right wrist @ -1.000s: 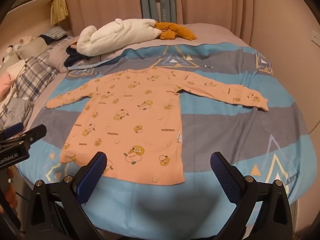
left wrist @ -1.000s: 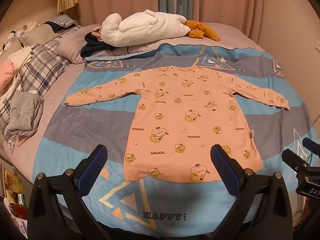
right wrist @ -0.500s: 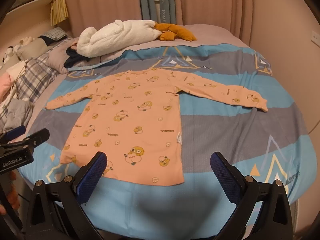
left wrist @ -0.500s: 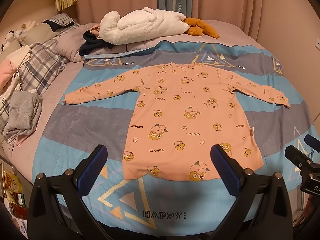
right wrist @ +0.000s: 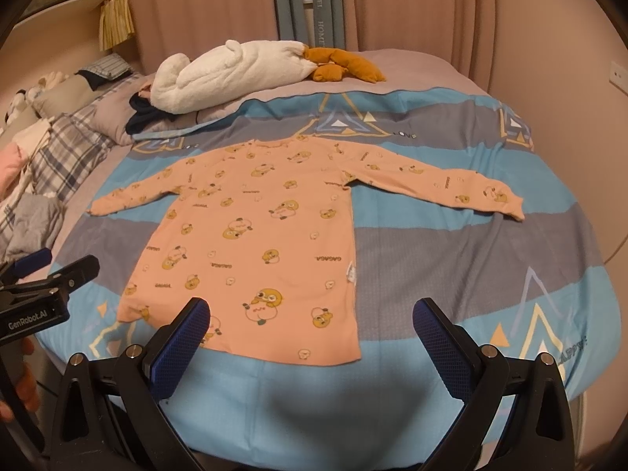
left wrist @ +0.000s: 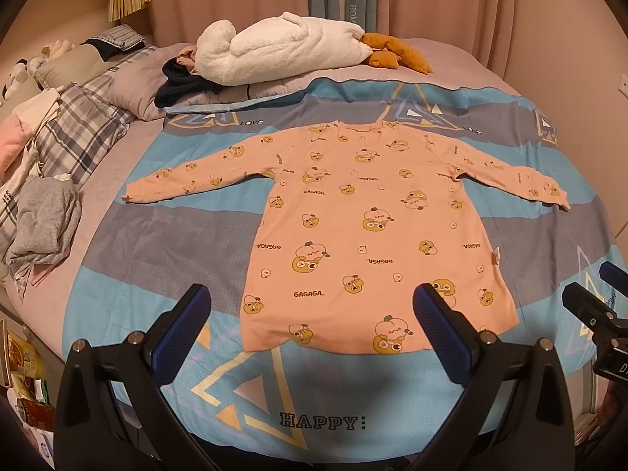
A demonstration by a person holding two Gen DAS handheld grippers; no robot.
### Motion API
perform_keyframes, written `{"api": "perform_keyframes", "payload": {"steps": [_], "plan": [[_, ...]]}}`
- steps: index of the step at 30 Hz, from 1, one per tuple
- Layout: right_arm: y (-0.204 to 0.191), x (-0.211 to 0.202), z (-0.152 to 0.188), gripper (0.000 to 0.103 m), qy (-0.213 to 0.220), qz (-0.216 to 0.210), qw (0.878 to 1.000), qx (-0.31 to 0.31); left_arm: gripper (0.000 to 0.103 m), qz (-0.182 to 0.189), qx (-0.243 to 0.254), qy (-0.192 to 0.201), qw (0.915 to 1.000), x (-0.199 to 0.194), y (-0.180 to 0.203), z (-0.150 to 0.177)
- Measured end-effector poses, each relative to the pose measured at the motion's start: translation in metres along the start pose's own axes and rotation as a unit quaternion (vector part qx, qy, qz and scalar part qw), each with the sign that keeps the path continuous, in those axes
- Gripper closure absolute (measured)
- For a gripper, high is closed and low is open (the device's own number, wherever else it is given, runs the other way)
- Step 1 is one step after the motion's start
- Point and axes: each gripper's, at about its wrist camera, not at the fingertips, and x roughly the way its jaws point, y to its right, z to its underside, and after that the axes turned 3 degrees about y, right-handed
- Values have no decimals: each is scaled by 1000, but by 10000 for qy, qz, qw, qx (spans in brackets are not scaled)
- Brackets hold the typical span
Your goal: Fold small clothes
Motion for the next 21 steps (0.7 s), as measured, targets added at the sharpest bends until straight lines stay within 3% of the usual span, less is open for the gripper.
{"api": "perform_keyframes", "payload": {"steps": [21], "plan": [[1,-1,0,1,3,3,10000,-4,0,15,-5,-53,10000,4,1,4]]}}
